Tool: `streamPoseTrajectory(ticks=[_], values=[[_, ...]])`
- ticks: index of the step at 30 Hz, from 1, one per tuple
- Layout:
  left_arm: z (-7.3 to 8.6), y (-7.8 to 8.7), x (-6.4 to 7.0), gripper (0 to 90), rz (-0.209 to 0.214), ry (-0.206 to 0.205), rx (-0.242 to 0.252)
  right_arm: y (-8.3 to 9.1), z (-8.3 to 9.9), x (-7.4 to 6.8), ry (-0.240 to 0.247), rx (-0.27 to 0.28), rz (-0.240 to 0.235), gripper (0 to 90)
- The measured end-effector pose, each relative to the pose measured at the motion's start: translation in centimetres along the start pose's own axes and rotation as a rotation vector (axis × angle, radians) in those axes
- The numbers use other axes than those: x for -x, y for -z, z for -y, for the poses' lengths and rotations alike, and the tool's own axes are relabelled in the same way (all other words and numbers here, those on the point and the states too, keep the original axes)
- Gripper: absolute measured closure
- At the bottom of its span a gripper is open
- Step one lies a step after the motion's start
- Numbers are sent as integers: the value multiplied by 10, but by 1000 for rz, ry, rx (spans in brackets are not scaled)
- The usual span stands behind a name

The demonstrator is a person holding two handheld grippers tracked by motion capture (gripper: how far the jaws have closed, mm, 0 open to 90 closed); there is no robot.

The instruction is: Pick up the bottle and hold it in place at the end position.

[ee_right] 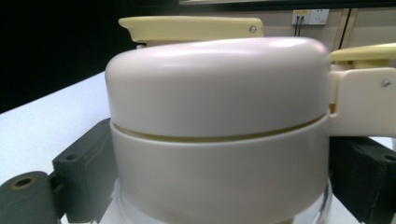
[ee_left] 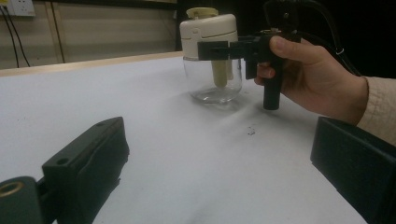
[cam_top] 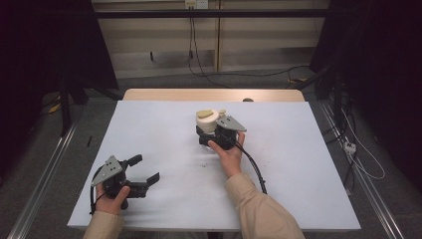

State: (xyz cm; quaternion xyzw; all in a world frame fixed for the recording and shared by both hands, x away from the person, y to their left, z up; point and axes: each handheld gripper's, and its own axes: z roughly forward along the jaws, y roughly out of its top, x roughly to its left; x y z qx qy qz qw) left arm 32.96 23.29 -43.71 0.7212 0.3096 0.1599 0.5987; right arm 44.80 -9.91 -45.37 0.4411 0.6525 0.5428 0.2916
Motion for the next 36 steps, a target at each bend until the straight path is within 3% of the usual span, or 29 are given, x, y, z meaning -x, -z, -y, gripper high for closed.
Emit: streamPoseTrajectory(ticks=[15,20,36], values=[[0,0,1,36,-2,-5,-1,10,4,2,1,-10,-21,69],[0,-1,1,36,-1,-9,-2,13,3,2,22,-16,-28,69],[0,-1,2,36,-3,-10,-5,19,4,5,-6,-47,-44,61]])
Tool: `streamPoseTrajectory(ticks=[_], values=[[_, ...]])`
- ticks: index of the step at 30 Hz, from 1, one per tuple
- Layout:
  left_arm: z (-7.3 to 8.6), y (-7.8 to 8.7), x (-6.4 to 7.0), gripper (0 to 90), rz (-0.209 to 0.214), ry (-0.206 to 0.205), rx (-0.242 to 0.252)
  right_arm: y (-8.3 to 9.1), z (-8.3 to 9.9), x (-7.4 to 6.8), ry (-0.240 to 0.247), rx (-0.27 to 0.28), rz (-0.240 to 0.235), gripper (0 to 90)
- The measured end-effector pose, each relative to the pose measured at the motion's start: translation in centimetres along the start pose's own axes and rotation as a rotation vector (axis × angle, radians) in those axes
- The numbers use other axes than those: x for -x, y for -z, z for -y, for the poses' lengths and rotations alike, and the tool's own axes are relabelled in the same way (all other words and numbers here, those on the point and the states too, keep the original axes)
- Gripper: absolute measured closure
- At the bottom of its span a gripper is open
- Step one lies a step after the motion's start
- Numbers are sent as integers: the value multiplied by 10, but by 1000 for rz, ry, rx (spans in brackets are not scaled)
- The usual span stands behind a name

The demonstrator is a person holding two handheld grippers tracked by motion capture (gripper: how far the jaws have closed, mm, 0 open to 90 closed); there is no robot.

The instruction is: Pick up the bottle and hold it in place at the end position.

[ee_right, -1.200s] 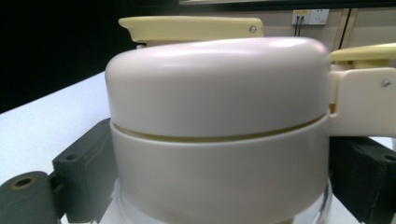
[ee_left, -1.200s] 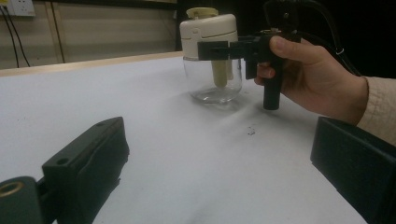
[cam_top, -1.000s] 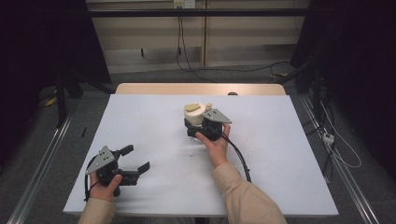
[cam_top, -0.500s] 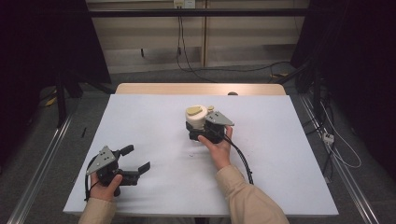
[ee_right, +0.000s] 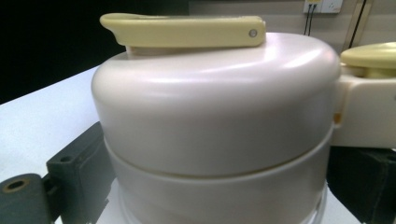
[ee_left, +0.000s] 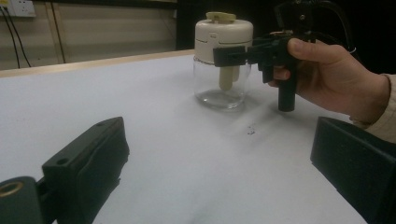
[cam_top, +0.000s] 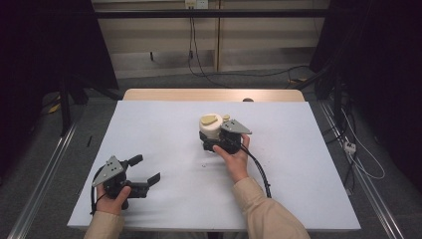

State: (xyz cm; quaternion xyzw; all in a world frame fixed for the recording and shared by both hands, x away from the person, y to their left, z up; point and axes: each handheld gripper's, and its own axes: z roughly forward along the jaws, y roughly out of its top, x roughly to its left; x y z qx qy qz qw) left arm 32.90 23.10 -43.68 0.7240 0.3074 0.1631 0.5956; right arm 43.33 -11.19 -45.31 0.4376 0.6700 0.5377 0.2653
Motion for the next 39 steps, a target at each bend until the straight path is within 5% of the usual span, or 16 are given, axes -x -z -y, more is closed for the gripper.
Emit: streamPoseTrajectory(ticks=[13,39], values=[[0,0,0,36,-1,3,0,3,2,1,10,-47,1,54],[1,-7,-1,36,-4,12,-5,1,4,1,37,-52,8,56]])
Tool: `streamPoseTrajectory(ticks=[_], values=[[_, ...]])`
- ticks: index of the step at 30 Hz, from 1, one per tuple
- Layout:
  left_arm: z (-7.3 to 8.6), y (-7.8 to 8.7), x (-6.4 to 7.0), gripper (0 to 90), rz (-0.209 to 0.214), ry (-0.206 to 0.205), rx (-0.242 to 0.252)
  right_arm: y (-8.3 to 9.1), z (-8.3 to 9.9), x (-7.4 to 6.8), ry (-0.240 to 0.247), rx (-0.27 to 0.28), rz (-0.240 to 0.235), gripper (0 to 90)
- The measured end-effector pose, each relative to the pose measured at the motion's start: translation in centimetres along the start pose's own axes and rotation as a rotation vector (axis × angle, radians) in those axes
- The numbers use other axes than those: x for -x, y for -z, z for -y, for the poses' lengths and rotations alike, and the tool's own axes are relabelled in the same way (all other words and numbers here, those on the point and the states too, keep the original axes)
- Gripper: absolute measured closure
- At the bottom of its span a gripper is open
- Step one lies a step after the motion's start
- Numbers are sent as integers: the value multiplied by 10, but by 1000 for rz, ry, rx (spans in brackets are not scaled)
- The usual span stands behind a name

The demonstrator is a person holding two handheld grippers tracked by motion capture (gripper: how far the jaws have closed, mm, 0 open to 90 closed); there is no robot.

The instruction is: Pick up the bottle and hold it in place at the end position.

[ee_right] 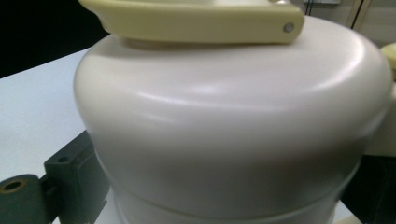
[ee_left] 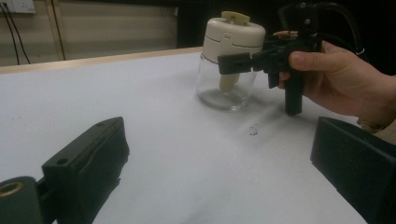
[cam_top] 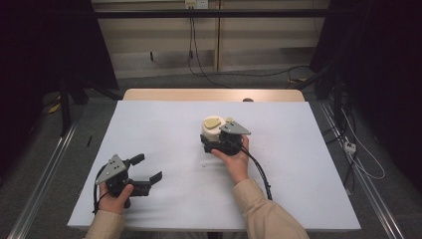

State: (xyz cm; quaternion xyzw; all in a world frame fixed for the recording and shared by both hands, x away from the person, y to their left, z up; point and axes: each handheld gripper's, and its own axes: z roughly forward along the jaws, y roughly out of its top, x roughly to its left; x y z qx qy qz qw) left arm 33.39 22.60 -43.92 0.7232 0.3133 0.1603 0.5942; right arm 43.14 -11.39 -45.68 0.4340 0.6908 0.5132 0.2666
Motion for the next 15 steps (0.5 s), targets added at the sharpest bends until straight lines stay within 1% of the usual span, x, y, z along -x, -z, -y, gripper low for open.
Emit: streamPoseTrajectory(ticks=[6,10,12,15], values=[[-2,-4,-1,36,0,2,3,0,0,0,2,-1,-1,58],[-5,-9,0,36,-4,-12,-15,0,0,-1,0,-3,5,59],[-7,-13,0,36,1,-11,-25,0,0,-1,0,-4,6,59],[-11,-20,1,36,11,-25,-41,1,0,-1,1,-7,2,59]])
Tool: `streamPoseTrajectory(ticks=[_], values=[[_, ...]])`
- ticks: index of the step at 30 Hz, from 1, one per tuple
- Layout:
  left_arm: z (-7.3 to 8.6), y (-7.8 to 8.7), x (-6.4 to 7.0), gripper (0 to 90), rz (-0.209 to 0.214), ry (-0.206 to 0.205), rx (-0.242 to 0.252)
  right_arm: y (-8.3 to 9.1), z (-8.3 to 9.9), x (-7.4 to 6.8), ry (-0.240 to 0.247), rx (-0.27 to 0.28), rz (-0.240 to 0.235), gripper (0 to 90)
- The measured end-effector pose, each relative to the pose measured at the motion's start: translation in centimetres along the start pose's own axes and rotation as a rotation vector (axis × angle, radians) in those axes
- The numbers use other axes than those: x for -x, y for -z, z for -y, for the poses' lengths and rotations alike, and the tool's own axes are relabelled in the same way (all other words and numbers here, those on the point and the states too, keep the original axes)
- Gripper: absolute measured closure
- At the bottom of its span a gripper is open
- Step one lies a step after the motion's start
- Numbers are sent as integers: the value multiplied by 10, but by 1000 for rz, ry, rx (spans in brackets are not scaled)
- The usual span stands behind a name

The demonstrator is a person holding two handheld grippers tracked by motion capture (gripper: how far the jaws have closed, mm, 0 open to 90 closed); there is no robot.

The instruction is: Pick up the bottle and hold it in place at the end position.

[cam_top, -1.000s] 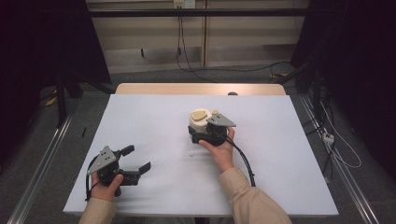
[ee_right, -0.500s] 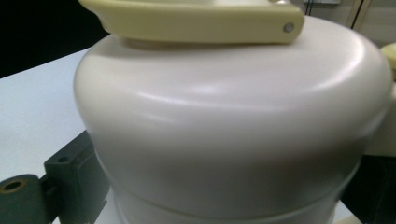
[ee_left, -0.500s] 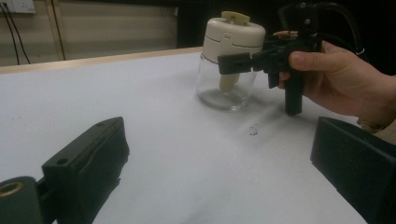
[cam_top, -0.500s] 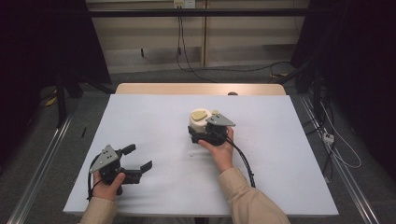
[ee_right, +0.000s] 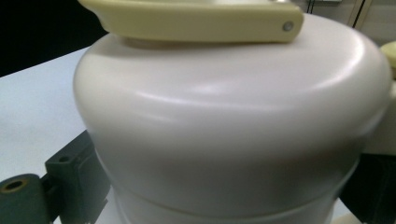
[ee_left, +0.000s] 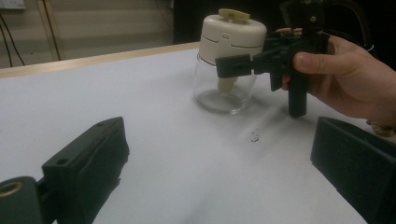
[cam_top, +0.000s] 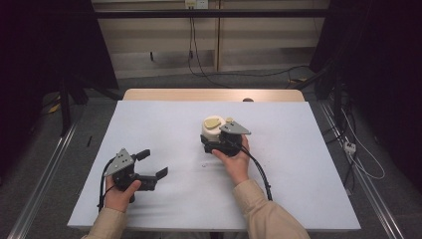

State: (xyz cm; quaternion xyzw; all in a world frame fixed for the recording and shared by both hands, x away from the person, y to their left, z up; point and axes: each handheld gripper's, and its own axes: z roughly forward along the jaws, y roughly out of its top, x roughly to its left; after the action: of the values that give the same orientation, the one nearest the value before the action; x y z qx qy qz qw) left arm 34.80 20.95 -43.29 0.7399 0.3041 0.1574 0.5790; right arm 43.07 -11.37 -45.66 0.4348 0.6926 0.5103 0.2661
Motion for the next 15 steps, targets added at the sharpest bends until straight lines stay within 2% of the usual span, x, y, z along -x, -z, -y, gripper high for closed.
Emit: streamPoseTrajectory(ticks=[7,10,11,15], values=[[-11,-15,2,36,-6,2,-19,0,0,-1,-4,-4,6,58],[-16,-21,2,39,-2,6,-23,0,0,-1,-5,-5,6,58],[-18,-24,1,43,12,8,-18,0,0,0,-6,-7,5,58],[-22,-30,1,43,13,3,-16,0,0,0,-11,-7,4,57]])
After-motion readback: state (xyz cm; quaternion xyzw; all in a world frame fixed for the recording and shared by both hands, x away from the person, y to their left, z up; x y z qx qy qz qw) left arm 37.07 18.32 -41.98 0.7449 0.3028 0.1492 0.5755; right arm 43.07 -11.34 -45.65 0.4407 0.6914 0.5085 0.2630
